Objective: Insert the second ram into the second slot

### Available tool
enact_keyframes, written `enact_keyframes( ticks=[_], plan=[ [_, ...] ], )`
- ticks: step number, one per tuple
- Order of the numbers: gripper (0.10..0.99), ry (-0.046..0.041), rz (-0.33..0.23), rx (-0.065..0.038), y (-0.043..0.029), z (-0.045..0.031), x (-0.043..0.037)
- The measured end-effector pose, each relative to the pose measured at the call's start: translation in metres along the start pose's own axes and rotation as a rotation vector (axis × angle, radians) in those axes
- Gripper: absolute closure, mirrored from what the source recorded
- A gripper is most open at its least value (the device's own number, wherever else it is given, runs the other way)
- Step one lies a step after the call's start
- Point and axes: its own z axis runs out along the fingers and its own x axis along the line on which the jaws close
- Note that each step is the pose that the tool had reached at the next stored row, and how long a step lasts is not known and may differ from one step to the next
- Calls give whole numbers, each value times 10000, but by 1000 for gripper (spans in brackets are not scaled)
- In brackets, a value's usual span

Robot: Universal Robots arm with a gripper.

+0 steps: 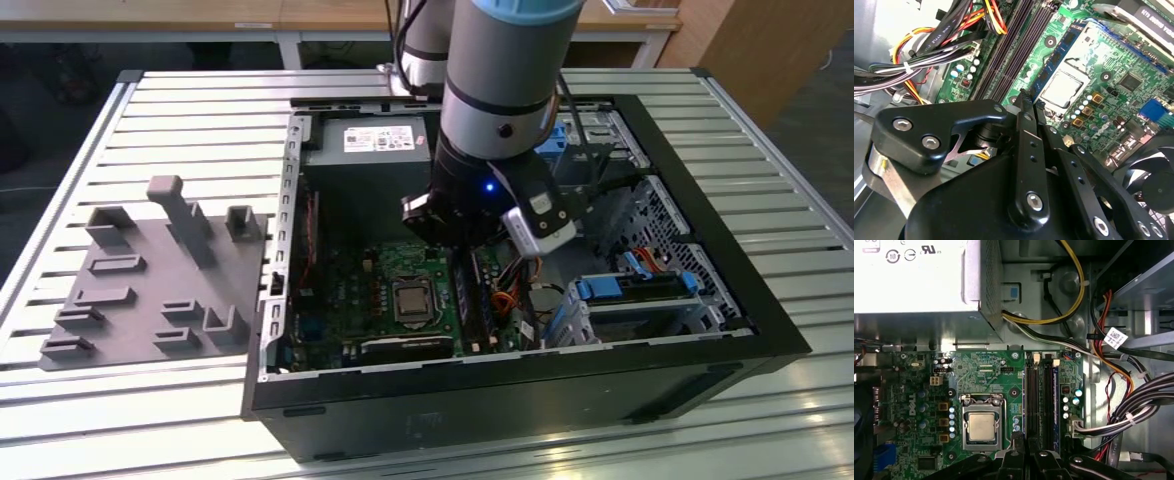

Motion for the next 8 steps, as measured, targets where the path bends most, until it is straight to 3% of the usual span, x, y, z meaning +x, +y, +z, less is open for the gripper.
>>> enact_keyframes(
  ticks=[8],
  plan=[
    [949, 28, 1, 3, -1, 53, -1]
  ],
)
